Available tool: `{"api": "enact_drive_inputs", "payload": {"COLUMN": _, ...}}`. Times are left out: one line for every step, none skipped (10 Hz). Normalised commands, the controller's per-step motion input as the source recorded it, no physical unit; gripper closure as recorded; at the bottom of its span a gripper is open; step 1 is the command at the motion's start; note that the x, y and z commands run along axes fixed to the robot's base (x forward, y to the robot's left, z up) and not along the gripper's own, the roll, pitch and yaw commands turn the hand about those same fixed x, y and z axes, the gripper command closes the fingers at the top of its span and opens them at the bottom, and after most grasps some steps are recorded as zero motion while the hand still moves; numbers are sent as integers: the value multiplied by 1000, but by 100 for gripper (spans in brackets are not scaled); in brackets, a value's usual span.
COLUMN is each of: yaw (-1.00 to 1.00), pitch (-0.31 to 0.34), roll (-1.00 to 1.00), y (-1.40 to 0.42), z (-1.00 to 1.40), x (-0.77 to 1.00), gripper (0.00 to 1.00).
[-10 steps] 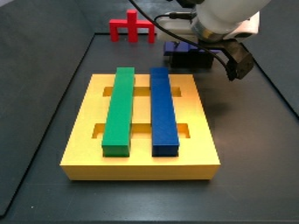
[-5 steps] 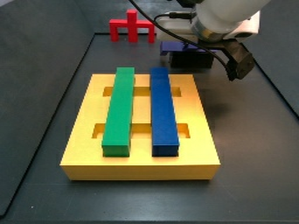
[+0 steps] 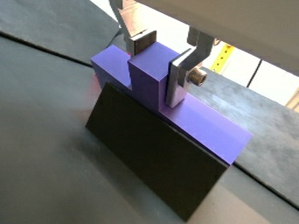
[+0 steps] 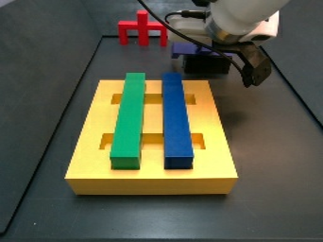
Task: Pick up the purple object. Move up. Place the purple object on the fixture. Regrasp the purple object. Move to above the board. Insert the purple object.
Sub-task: Regrasp the purple object, then move to above the board.
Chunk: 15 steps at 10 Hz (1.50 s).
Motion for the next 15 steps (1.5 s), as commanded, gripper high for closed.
{"api": "enact_drive_inputs", "payload": {"yaw": 0, "pitch": 0, "roll": 0, "y": 0, "z": 0, "x": 0, "gripper": 100}}
{"api": "enact_drive_inputs", "payload": {"yaw": 0, "pitch": 0, "roll": 0, "y": 0, "z": 0, "x": 0, "gripper": 100}}
{"api": "enact_drive_inputs", "payload": {"yaw": 0, "pitch": 0, "roll": 0, "y": 0, "z": 0, "x": 0, "gripper": 100}}
{"api": "enact_drive_inputs", "payload": {"yaw": 0, "pitch": 0, "roll": 0, "y": 0, "z": 0, "x": 0, "gripper": 100}}
{"api": "enact_drive_inputs", "payload": {"yaw": 0, "pitch": 0, "roll": 0, "y": 0, "z": 0, "x": 0, "gripper": 100}}
{"api": "enact_drive_inputs", "payload": {"yaw": 0, "pitch": 0, "roll": 0, "y": 0, "z": 0, "x": 0, "gripper": 100}}
{"api": "enact_drive_inputs", "payload": {"yaw": 0, "pitch": 0, "roll": 0, "y": 0, "z": 0, "x": 0, "gripper": 100}}
{"api": "enact_drive_inputs", "payload": {"yaw": 0, "pitch": 0, "roll": 0, "y": 0, "z": 0, "x": 0, "gripper": 100}}
{"api": "enact_drive_inputs", "payload": {"yaw": 0, "pitch": 0, "roll": 0, "y": 0, "z": 0, "x": 0, "gripper": 100}}
{"api": "enact_drive_inputs", "payload": {"yaw": 0, "pitch": 0, "roll": 0, "y": 0, "z": 1400, "x": 0, "gripper": 100}}
{"api": "enact_drive_inputs", "payload": {"yaw": -73, "pitch": -19, "roll": 20, "y": -15, "z": 1400, "x": -5, "gripper": 100}}
{"api": "enact_drive_inputs", "payload": {"yaw": -81, "pitch": -13, "roll": -9, "y": -17, "z": 1400, "x": -19, "gripper": 100}}
{"api": "enact_drive_inputs", "payload": {"yaw": -55, "pitch": 31, "roll": 12, "y": -5, "z": 1400, "x": -8, "gripper": 100}}
{"api": "enact_drive_inputs", "payload": {"yaw": -49, "pitch": 65, "roll": 16, "y": -18, "z": 1400, "x": 7, "gripper": 100}}
{"api": "enact_drive_inputs", "payload": {"yaw": -36, "pitch": 90, "roll": -5, "y": -28, "z": 1400, "x": 5, "gripper": 100}}
